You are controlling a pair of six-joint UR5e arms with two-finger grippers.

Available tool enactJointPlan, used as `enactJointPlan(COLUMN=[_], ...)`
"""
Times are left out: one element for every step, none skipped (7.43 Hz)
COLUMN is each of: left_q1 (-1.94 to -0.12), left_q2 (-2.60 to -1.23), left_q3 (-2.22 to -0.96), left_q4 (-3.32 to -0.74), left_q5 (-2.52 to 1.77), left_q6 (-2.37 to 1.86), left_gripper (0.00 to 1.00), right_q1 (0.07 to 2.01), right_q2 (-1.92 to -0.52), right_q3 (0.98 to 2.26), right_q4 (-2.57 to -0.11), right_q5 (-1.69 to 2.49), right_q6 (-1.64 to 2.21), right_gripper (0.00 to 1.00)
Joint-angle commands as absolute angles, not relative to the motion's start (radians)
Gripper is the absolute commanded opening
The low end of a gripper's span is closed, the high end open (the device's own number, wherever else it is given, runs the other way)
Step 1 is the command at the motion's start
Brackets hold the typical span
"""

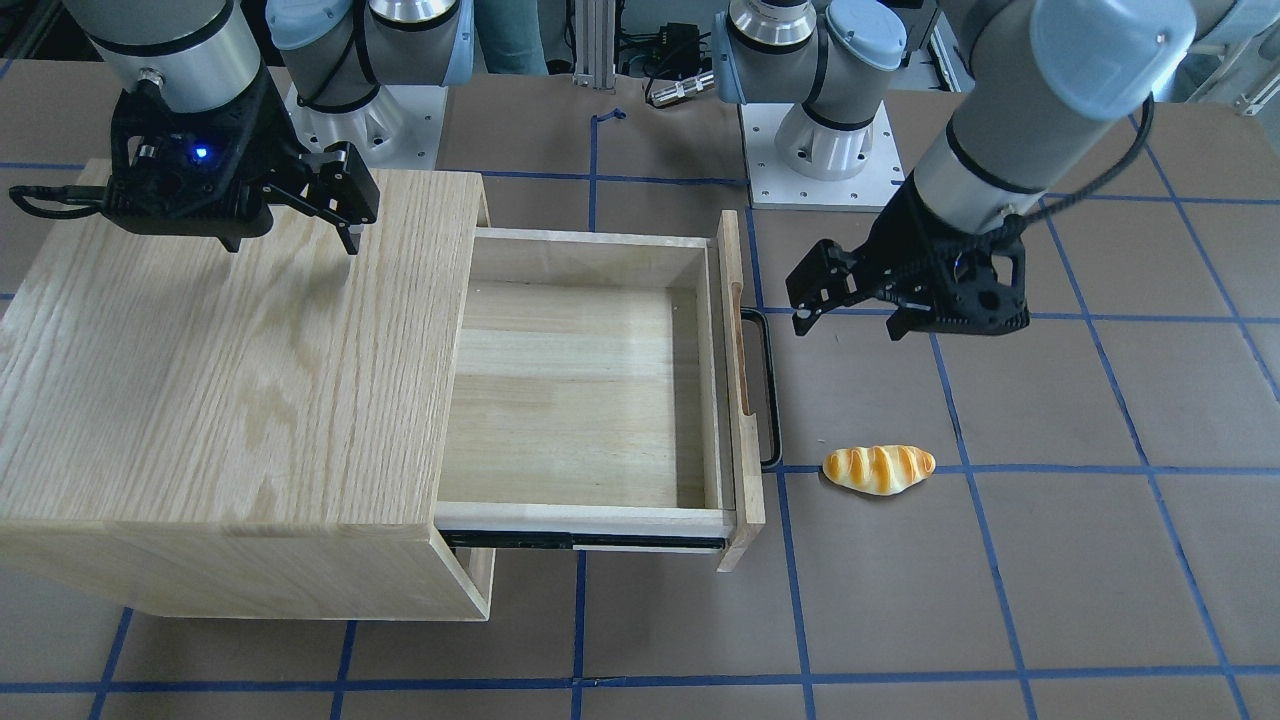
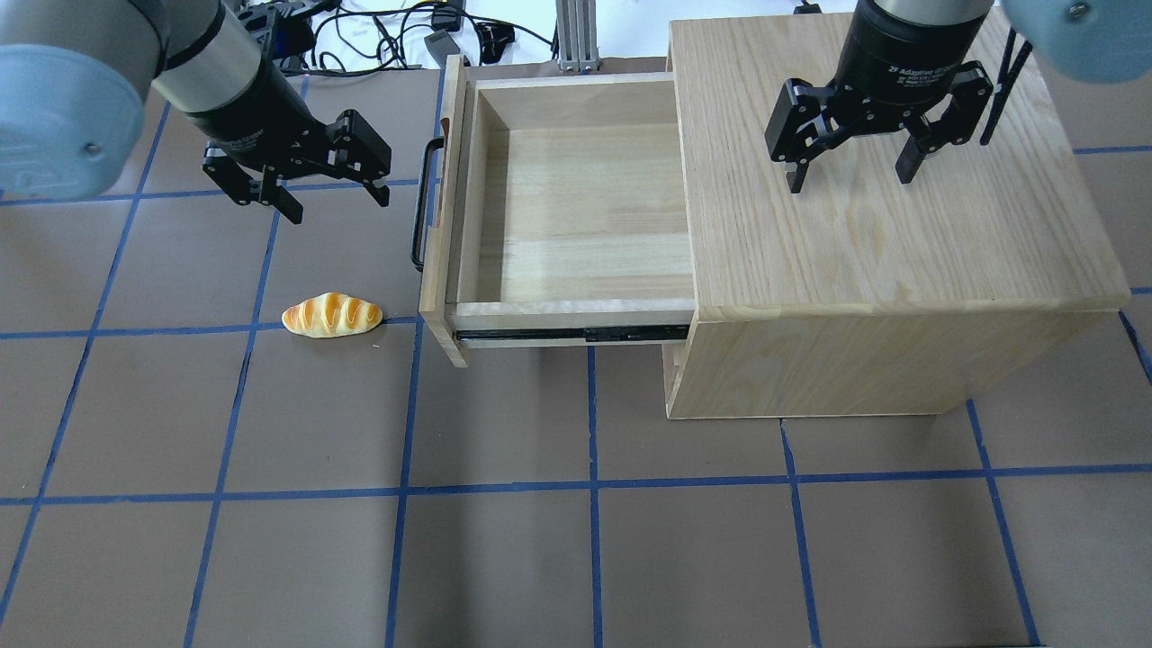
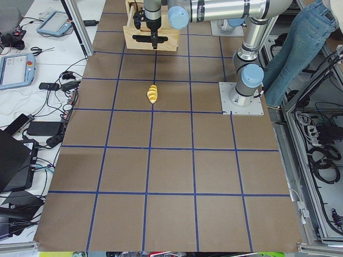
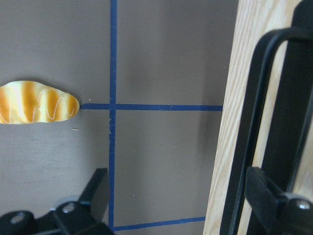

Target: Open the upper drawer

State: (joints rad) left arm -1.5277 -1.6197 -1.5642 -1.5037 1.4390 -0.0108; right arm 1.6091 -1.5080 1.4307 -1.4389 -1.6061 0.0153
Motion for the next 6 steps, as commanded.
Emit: enactJointPlan(left_q1=[-1.578,-1.61,-1.615,-1.612,-1.612,-1.614], left_q2=[-1.559,-1.555,-1.554,-1.563,-1.571,-1.572], left_q3=[-1.546,-1.546,-1.543,-1.537,-1.517,-1.514], left_q4=[-1.529,-1.525,-1.52,-1.517,-1.525,-1.528], left_q5=[1.526,1.557,1.595,1.591,1.592,1.588], left_q6=[-0.023,-0.032,-0.032,-0.032,-0.032,-0.032], left_gripper=[1.0,1.0,1.0,1.0,1.0,1.0], right_q1=[1.609,1.609,1.609,1.609,1.609,1.609], right_q2=[-1.508,-1.508,-1.508,-1.508,-1.508,-1.508], right_q3=[1.43,1.43,1.43,1.431,1.43,1.431], right_q4=[-1.439,-1.439,-1.439,-1.439,-1.439,-1.439], right_q5=[-1.606,-1.606,-1.606,-1.606,-1.606,-1.606], right_q6=[0.015,0.015,0.015,0.015,0.015,0.015], right_gripper=[1.0,1.0,1.0,1.0,1.0,1.0])
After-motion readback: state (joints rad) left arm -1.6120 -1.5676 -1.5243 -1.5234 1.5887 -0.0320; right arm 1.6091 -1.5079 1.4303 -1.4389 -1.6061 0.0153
